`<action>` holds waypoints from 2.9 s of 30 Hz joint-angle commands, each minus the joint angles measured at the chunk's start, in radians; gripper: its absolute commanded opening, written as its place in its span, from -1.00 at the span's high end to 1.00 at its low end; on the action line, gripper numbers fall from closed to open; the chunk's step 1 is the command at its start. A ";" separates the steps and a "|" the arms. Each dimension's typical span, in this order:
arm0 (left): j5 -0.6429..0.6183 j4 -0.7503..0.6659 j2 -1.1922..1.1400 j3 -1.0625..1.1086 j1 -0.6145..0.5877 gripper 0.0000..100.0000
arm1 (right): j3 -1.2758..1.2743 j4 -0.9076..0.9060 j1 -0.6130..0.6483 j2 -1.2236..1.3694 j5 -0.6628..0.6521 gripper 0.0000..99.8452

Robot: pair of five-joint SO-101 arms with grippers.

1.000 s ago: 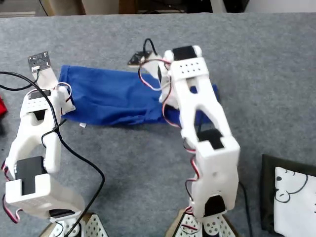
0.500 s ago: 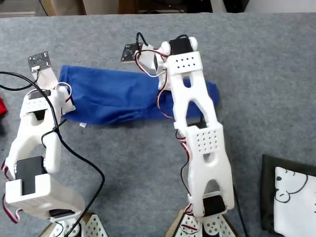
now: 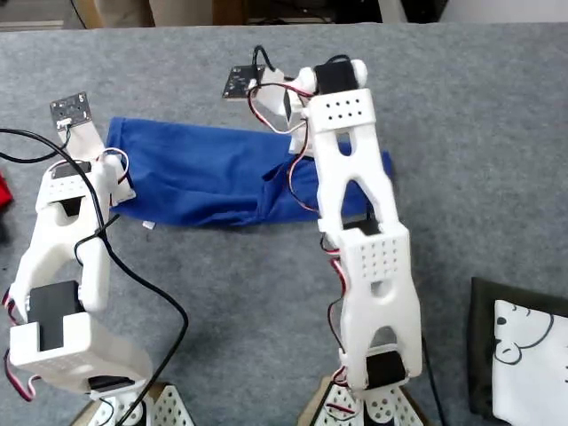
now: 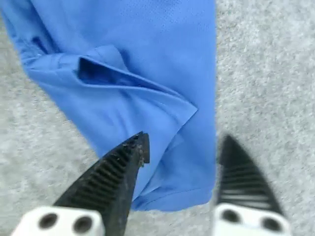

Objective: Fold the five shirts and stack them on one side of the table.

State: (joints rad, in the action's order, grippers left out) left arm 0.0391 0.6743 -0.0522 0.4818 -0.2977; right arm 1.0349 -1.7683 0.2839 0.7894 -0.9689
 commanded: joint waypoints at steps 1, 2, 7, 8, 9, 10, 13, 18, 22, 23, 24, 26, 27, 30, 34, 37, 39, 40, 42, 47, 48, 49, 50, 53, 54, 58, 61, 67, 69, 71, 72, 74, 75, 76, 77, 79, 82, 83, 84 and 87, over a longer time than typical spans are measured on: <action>-0.005 -0.012 0.004 -0.006 -0.005 0.96 | -0.170 -0.015 0.030 -0.151 0.038 0.95; -0.005 -0.012 0.004 -0.006 -0.005 0.96 | -0.226 -0.008 0.047 -0.165 0.051 0.95; -0.005 -0.011 0.004 -0.006 -0.005 0.96 | -0.449 0.222 0.114 -0.150 0.137 0.99; -0.005 -0.011 0.004 -0.006 -0.005 0.96 | -0.473 0.279 0.125 -0.137 0.149 0.99; -0.005 -0.011 0.004 -0.006 -0.005 0.96 | -0.486 0.328 0.136 -0.124 0.158 0.99; -0.005 -0.011 0.004 -0.006 -0.005 0.96 | -0.490 0.365 0.145 -0.108 0.158 0.99; -0.005 -0.012 0.004 -0.006 -0.005 0.96 | -0.456 0.405 0.162 -0.067 0.158 0.99; -0.005 -0.012 0.004 -0.006 -0.005 0.96 | -0.400 0.405 0.165 -0.047 0.158 0.99; -0.005 -0.011 0.004 -0.005 -0.005 0.96 | -0.410 0.407 0.160 -0.008 0.152 0.99; -0.005 -0.015 0.004 0.002 -0.005 0.96 | -0.412 0.400 0.156 0.004 0.152 0.99; -0.005 -0.017 0.005 0.003 -0.005 0.96 | -0.410 0.384 0.137 0.007 0.152 0.99; -0.005 -0.017 0.005 0.003 -0.005 0.96 | -0.372 0.345 0.102 -0.007 0.160 0.99; -0.005 -0.017 0.005 0.003 -0.005 0.96 | -0.341 0.322 0.082 -0.022 0.166 0.99; -0.005 -0.017 0.005 0.003 -0.003 0.96 | -0.231 0.275 0.030 -0.074 0.210 0.99; -0.005 -0.017 0.005 0.003 -0.003 0.96 | -0.119 0.210 -0.015 -0.110 0.207 0.99; -0.005 -0.017 0.005 0.003 -0.003 0.96 | -0.134 0.209 -0.041 -0.101 0.207 0.99; -0.005 -0.017 0.005 0.003 -0.003 0.96 | -0.163 0.233 -0.058 -0.068 0.209 0.99; -0.005 -0.017 0.005 0.003 -0.003 0.96 | -0.177 0.252 -0.070 -0.045 0.209 0.99; -0.006 -0.017 0.005 0.003 -0.003 0.96 | -0.197 0.290 -0.088 0.010 0.210 0.99; -0.011 -0.017 0.008 -0.003 -0.003 0.96 | -0.199 0.321 -0.114 0.131 0.212 0.99; -0.011 -0.015 0.013 -0.003 -0.005 0.96 | -0.197 0.322 -0.116 0.145 0.212 0.99; -0.011 -0.015 0.015 -0.006 -0.005 0.96 | -0.197 0.322 -0.117 0.154 0.212 0.99; -0.011 -0.017 0.016 -0.008 -0.006 0.96 | -0.197 0.322 -0.120 0.159 0.213 0.99; -0.011 -0.006 0.016 -0.035 -0.015 0.96 | -0.142 0.310 -0.148 0.125 0.273 0.99; -0.011 0.003 0.016 -0.043 -0.025 0.96 | -0.094 0.293 -0.162 0.096 0.316 0.99; -0.006 0.130 0.030 -0.161 -0.071 0.95 | 0.117 0.176 -0.191 -0.028 0.377 0.99; -0.006 0.295 0.051 -0.310 -0.098 0.78 | 0.246 0.060 -0.189 -0.087 0.382 0.99; -0.003 0.516 0.045 -0.606 -0.094 0.44 | 0.311 -0.008 -0.232 -0.094 0.476 0.99; 0.032 0.523 0.007 -0.671 -0.094 0.44 | 0.295 0.000 -0.249 -0.093 0.508 0.99; 0.087 0.555 -0.054 -0.743 -0.092 0.44 | 0.282 0.006 -0.255 -0.091 0.522 0.99; 0.115 0.588 -0.093 -0.786 -0.091 0.44 | 0.274 0.012 -0.255 -0.085 0.523 0.99; 0.167 0.646 -0.188 -0.873 -0.081 0.45 | 0.274 0.023 -0.255 -0.061 0.523 0.99; 0.184 0.677 -0.240 -0.924 -0.078 0.45 | 0.274 0.038 -0.255 -0.044 0.523 0.99; 0.193 0.707 -0.291 -0.980 -0.077 0.45 | 0.278 0.051 -0.255 -0.025 0.522 0.99; 0.199 0.733 -0.341 -1.045 -0.077 0.45 | 0.280 0.068 -0.257 -0.007 0.522 0.99; 0.199 0.779 -0.444 -1.171 -0.077 0.45 | 0.280 0.087 -0.260 0.019 0.522 0.99; 0.209 0.847 -0.595 -1.376 -0.081 0.45 | 0.280 0.094 -0.262 0.030 0.522 0.99; 0.229 0.873 -0.644 -1.438 -0.081 0.45 | 0.280 0.095 -0.265 0.028 0.522 0.99; 0.255 0.901 -0.694 -1.494 -0.080 0.45 | 0.283 0.098 -0.269 0.027 0.522 0.99; 0.308 0.961 -0.834 -1.640 -0.078 0.45 | 0.320 0.094 -0.291 0.031 0.523 0.99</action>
State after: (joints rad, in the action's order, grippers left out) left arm 0.3046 1.5858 -0.8025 -0.9805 -0.3805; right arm 1.3065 -1.6932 0.0184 0.8263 -0.4519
